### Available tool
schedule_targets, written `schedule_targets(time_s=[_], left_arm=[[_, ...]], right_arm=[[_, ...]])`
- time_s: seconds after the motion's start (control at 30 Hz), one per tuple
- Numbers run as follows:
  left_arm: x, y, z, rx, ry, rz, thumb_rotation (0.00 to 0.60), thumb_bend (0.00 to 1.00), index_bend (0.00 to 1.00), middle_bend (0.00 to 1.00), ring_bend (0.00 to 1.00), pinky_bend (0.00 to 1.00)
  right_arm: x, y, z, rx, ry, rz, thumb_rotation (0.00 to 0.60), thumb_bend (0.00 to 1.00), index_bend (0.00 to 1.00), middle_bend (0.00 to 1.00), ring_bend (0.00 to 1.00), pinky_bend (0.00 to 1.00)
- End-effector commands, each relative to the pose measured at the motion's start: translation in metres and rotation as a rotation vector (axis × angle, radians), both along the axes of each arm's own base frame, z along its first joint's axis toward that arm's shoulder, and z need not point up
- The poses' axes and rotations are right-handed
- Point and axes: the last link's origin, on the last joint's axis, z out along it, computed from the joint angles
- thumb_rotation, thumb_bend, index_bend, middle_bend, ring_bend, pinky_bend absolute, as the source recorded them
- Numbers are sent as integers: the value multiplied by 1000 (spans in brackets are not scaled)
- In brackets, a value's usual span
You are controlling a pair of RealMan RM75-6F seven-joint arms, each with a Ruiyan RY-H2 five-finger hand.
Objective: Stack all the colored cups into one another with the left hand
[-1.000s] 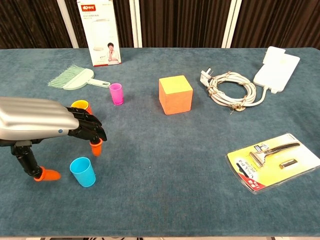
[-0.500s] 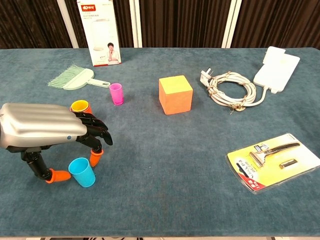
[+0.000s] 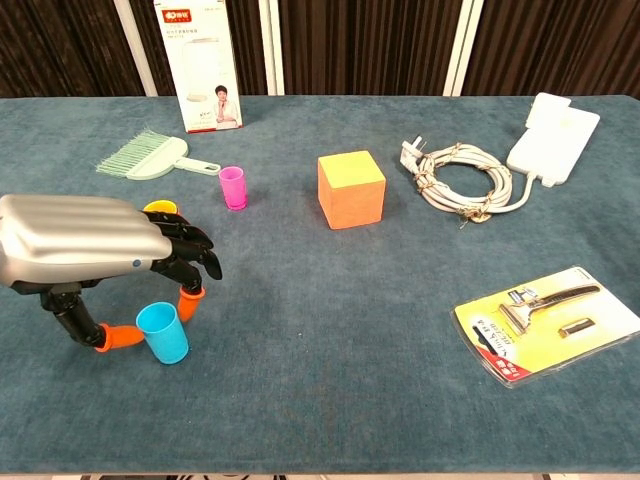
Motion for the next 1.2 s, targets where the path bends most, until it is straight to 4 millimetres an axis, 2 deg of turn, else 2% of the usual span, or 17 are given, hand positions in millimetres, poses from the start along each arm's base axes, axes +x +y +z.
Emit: schedule_targets(time_s=[0.03,0.23,0.53,0.83,1.2], left_arm=[[7,3,7,24,-19,-11,600,383,431,141,0,0],[23,20,35,133,-59,-34,600,383,430,155,0,0],[22,76,74,318,-134,95,600,383,422,155,0,0],[15,97,67,327,-117,145,600,380,420,155,0,0],[8,101,51,324,-80,151,600,379,419,155,0,0]], right_arm=[[0,0,0,-2,1,0,600,405,129,71,93,68],[0,0,-1,0,2,-1,600,405,129,72,93,68],[1,0,-1,0,4,0,600,405,129,71,93,68],[0,0,-2,2,7,-4,600,405,128,72,93,68],[0,-1,-3,6,7,-3,600,405,129,72,93,68]])
